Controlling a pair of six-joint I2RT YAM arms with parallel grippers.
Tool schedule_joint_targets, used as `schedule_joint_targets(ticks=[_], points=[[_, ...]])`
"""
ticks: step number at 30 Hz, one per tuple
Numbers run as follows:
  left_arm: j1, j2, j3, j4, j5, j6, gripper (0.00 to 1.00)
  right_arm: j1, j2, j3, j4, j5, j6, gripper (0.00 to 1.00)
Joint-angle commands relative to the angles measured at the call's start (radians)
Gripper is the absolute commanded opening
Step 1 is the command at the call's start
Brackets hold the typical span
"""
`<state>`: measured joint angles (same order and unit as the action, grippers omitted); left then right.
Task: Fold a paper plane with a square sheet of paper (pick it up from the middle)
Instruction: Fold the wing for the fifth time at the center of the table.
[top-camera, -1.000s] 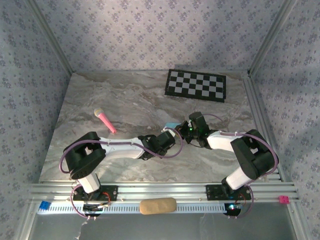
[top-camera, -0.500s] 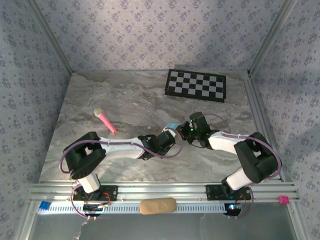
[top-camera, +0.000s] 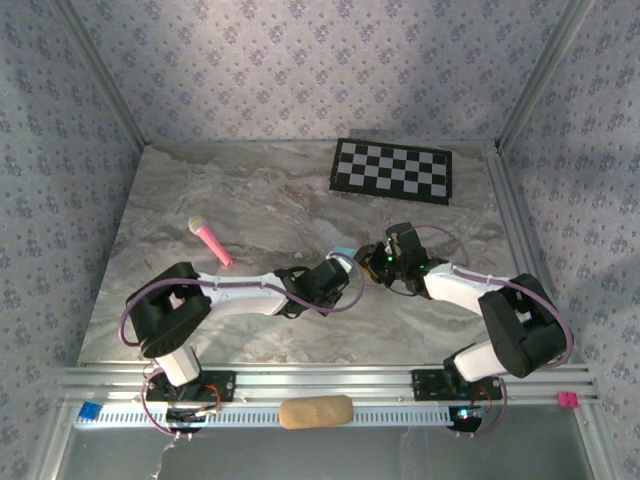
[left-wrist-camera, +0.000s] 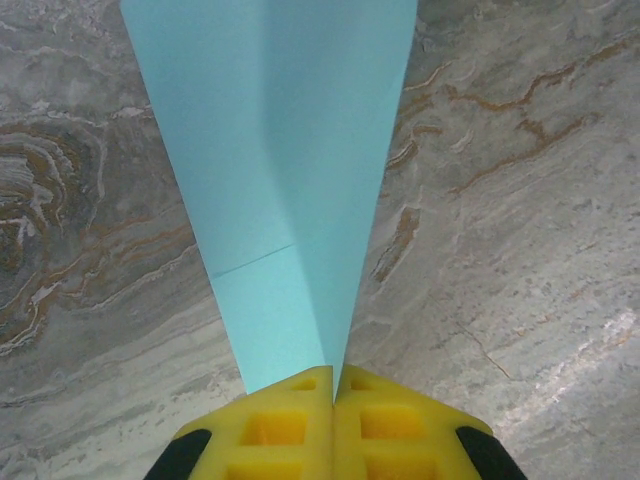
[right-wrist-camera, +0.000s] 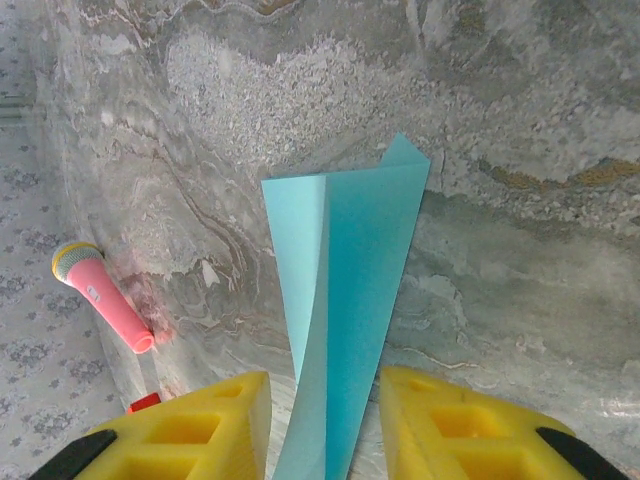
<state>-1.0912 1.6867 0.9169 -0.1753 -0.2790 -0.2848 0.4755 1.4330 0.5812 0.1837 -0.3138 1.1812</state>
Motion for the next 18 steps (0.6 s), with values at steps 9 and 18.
schedule_joint_targets(ticks=[9, 18], points=[[0.001, -0.022, -0.009, 0.017, 0.006, 0.025, 0.04, 0.0, 0.087, 0.062, 0.001, -0.06, 0.036, 0.31], [-0.002, -0.012, -0.016, 0.004, -0.026, 0.044, 0.14, -0.001, 0.081, 0.072, -0.01, -0.062, 0.035, 0.05]])
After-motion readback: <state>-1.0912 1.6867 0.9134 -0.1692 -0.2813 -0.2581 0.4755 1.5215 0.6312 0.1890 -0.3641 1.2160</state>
